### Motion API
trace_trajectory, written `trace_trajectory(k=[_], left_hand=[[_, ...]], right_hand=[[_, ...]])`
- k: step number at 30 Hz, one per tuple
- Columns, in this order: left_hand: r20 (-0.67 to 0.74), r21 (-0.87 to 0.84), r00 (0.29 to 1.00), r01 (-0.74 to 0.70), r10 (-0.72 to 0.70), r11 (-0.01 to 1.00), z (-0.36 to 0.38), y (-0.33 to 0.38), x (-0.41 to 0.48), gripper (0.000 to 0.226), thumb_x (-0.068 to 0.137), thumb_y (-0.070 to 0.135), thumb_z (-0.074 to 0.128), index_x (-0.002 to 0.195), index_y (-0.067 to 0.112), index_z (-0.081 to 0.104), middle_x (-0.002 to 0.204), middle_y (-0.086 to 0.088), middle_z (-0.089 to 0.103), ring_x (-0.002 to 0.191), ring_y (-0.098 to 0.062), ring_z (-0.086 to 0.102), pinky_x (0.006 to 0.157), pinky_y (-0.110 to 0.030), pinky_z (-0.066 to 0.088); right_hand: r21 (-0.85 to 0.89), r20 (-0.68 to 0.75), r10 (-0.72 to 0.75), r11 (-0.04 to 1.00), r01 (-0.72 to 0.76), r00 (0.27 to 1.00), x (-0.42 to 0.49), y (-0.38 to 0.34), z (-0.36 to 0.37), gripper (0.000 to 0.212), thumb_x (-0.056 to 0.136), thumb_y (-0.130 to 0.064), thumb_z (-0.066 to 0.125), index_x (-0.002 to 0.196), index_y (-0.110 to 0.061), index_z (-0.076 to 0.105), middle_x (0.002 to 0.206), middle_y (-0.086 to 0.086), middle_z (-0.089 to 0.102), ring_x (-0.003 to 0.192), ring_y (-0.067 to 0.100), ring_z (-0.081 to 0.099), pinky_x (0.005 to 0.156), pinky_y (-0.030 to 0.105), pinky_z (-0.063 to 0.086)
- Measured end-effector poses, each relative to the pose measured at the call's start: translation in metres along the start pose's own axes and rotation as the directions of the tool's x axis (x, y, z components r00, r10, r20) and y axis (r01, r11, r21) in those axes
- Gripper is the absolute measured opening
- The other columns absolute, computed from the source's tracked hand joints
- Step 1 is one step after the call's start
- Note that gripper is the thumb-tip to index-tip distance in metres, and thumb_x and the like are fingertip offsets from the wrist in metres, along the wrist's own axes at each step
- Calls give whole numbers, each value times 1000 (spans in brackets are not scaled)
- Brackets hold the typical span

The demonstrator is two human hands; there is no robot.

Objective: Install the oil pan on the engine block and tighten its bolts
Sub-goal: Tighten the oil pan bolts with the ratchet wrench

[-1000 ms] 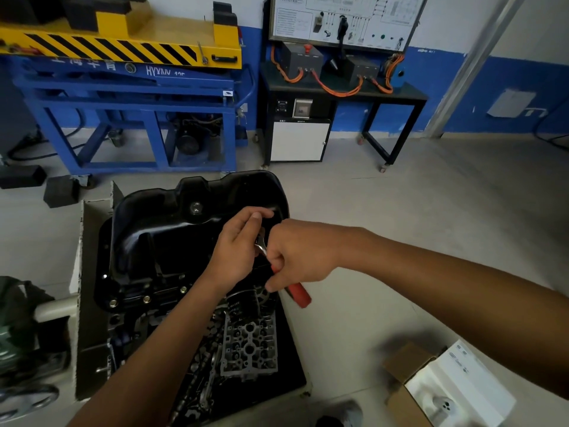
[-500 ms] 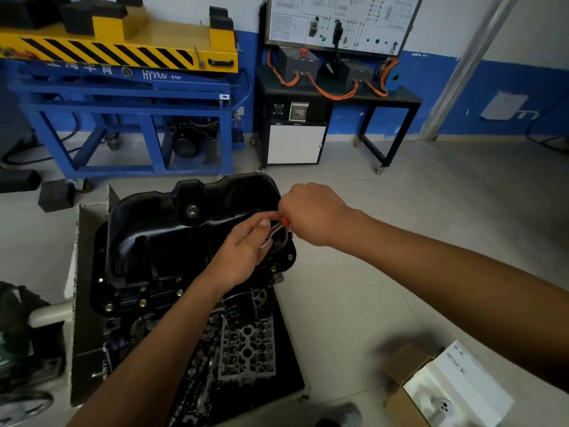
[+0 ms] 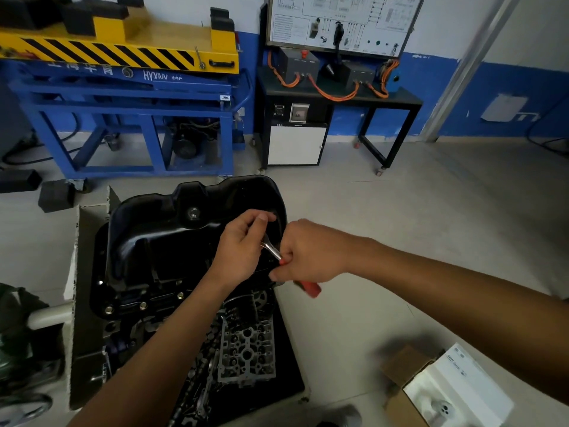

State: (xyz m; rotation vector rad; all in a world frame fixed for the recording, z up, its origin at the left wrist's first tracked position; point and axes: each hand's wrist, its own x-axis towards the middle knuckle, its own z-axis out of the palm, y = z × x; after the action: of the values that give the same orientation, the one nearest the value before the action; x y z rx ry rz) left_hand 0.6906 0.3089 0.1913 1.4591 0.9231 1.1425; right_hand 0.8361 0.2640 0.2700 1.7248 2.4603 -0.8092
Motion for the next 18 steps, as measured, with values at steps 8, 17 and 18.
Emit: trace_trajectory(k=[8,17,18], left_hand=[[54,-19,998,36,-35,999,-5,2,-2,32,108,16,39,95,19,68,74,-2,59,69,-18,50,65,-31,42],[251,-54,962,125,-107,991,-5,11,-6,34,110,11,30,116,12,63,55,9,58,48,0,50,49,-12,39],[285,-39,952,133,-116,990,-4,12,-7,34,110,11,29,120,12,61,51,12,55,45,1,48,49,-11,38]], right_hand=[[183,28,-1,983,-4,1000,3,1,6,51,86,-23,77,47,-13,45,45,-3,43,45,12,38,46,20,32],[-397,-61,96,911,-112,994,10,7,-20,40,85,-22,72,57,-20,43,53,-2,48,48,12,45,46,26,36],[-461,-159,78,875,-145,984,12,8,-21,40,86,-18,68,60,-22,37,62,0,42,51,14,40,46,26,30]])
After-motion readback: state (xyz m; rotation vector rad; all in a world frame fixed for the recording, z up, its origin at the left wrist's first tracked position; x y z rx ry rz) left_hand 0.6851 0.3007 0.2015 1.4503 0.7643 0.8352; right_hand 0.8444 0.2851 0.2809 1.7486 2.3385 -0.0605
